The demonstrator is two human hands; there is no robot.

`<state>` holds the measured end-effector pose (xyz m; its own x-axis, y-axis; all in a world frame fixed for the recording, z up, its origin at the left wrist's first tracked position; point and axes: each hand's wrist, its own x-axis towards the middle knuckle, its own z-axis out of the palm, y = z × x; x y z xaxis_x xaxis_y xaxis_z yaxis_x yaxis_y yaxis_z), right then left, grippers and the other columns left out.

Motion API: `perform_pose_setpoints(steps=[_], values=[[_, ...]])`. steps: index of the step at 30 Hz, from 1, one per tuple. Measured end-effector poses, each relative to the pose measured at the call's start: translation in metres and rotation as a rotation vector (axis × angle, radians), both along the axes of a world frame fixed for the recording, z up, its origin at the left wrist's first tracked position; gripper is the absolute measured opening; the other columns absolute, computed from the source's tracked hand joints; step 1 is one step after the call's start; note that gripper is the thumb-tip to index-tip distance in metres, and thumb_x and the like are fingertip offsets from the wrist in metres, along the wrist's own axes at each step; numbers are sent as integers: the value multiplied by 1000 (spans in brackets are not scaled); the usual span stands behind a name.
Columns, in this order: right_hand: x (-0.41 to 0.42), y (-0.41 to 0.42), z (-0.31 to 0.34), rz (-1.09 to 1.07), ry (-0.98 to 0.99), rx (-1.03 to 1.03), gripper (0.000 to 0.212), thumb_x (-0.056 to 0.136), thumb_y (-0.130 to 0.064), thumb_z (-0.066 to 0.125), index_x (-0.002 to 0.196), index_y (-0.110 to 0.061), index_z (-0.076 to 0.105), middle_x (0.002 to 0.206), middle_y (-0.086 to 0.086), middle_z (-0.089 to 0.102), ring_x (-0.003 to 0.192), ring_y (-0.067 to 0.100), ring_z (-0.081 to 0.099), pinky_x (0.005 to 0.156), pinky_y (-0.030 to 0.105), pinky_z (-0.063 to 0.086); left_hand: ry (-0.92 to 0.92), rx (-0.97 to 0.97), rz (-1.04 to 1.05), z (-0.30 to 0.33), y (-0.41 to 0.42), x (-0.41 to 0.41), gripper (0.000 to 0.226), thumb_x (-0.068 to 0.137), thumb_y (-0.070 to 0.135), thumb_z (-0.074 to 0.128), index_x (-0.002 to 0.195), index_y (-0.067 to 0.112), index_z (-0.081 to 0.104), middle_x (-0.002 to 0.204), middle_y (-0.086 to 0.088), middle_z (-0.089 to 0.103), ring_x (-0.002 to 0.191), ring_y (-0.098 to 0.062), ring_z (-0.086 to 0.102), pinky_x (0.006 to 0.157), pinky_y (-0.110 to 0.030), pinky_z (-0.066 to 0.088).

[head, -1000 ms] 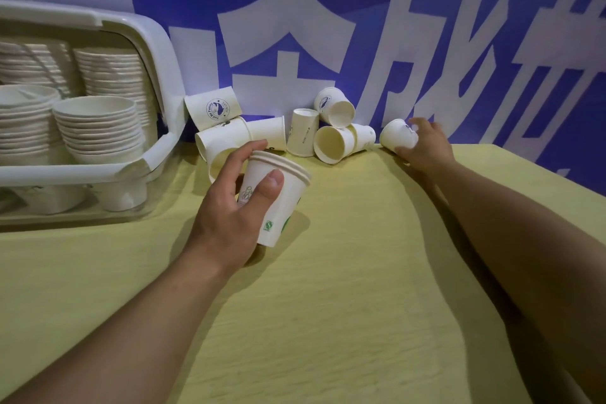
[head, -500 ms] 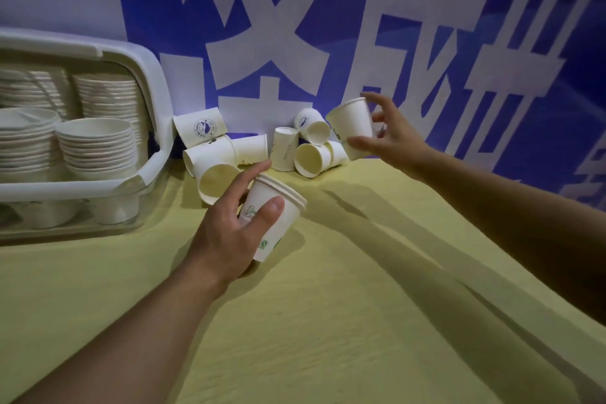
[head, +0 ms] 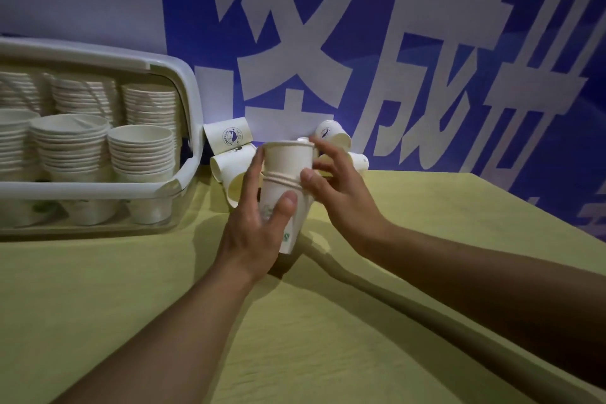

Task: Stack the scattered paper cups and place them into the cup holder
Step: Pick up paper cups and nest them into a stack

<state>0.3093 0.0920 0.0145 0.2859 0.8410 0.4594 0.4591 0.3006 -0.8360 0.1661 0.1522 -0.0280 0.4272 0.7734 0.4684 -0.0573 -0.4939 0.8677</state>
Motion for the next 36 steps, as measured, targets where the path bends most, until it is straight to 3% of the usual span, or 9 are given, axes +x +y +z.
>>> perform_pose_setpoints(steps=[3, 6, 9, 13, 18, 22, 27, 33, 36], values=[[-1, 9, -15, -27, -94, -53, 38, 99, -37, 56, 137, -34, 55, 127, -10, 61, 113, 12, 59, 95, 45, 54, -43, -31, 140, -1, 7, 2, 67, 84, 68, 40, 142, 70, 7, 136, 11, 47, 98, -12, 62, 82, -46, 57], [9, 22, -12, -96, -158, 11, 25, 100, -36, 54, 120, -30, 68, 119, -9, 64, 107, 11, 59, 92, 39, 53, -91, -69, 194, -3, 9, 5, 58, 83, 64, 44, 138, 61, 28, 130, 11, 56, 101, -17, 63, 84, -39, 55], [31, 45, -2, -279, -194, 65, 20, 97, -31, 60, 114, -23, 68, 116, -3, 60, 99, 8, 58, 89, 34, 54, -96, -87, 221, -4, 10, 6, 54, 77, 71, 45, 130, 58, 37, 118, 4, 64, 93, -24, 67, 81, -48, 57], [76, 89, 7, -602, -395, -14, 33, 91, -36, 69, 122, -30, 62, 131, -1, 49, 118, 16, 45, 104, 39, 44, -109, -118, 203, -5, 13, 5, 57, 72, 76, 45, 126, 60, 39, 112, 3, 66, 91, -25, 68, 82, -51, 57], [114, 124, 15, -750, -401, -125, 52, 86, -40, 75, 134, -33, 55, 140, 2, 43, 125, 26, 44, 104, 41, 46, -118, -126, 170, -5, 13, 6, 56, 72, 75, 47, 126, 62, 39, 116, 2, 67, 96, -24, 68, 85, -50, 56], [123, 135, 12, -718, -325, -149, 52, 86, -32, 76, 134, -25, 57, 140, 5, 42, 122, 28, 52, 102, 39, 49, -120, -116, 163, -5, 12, 5, 58, 73, 75, 46, 128, 61, 39, 117, 1, 67, 96, -23, 68, 84, -49, 57], [112, 119, 19, -724, -273, 39, 50, 87, -32, 75, 132, -24, 56, 134, 3, 46, 114, 18, 53, 91, 19, 46, -101, -106, 153, -5, 12, 4, 53, 73, 75, 46, 125, 65, 38, 116, 3, 66, 95, -22, 68, 83, -49, 58], [54, 45, 16, -336, 23, 157, 45, 89, -22, 72, 127, -28, 48, 121, 1, 52, 105, 20, 62, 75, 24, 59, -95, -96, 33, -5, 9, 3, 54, 71, 73, 49, 124, 61, 44, 115, 18, 63, 95, -9, 66, 84, -46, 58], [25, 11, 17, -128, 113, 142, 62, 90, -14, 69, 136, -37, 35, 118, 3, 50, 101, 21, 65, 77, 28, 60, -47, -72, -55, -4, 5, 3, 57, 77, 68, 54, 132, 63, 42, 121, 30, 59, 103, 0, 63, 90, -39, 57]])
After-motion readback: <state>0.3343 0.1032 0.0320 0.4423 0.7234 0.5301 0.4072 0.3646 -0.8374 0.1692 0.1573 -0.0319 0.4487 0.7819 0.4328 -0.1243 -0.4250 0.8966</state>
